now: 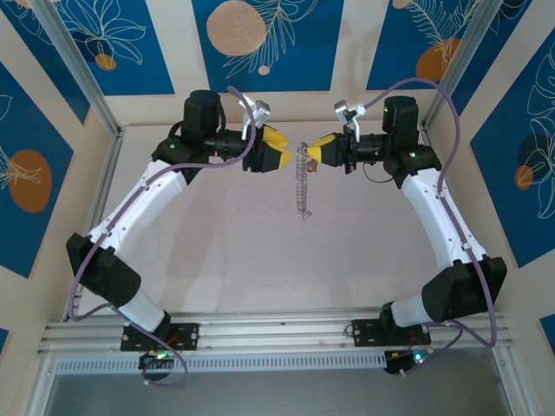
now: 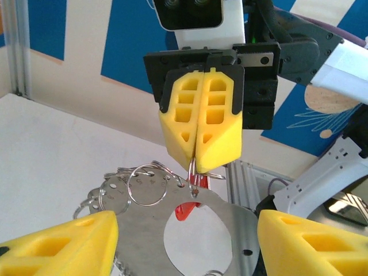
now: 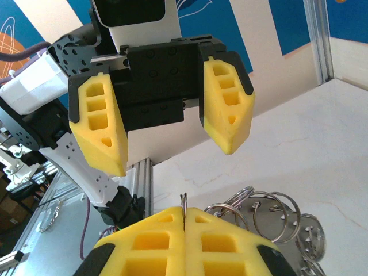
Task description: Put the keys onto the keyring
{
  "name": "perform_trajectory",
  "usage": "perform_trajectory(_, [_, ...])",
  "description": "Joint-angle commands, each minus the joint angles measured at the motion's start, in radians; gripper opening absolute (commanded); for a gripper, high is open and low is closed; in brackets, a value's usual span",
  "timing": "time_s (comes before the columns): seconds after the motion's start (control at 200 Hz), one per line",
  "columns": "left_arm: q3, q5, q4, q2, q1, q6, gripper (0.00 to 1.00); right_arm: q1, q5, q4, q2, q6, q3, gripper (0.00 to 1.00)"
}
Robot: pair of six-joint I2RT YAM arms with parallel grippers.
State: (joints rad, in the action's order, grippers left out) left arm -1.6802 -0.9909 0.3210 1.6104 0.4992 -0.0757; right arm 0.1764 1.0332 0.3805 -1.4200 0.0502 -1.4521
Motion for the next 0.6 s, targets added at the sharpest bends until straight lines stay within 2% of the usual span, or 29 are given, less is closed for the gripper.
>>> perform_trajectory(0.0, [-0.049, -0.062, 0.069, 0.024, -0.008, 0.053, 0.65, 0.0, 0.051, 0.075, -0.009, -0.055, -0.042, 0.0])
perform_trajectory(0.245, [-0.082, -0.098, 0.048, 0.061, -0.007, 0.029, 0.52, 0.01, 0.039, 0.051, -0.013, -0.038, -0.036, 0.0])
perform_trajectory(0.595, [-0.087, -0.103, 0.007, 0.08, 0.005, -0.01, 0.44, 0.039, 0.024, 0.008, -0.015, -0.011, -0.028, 0.0])
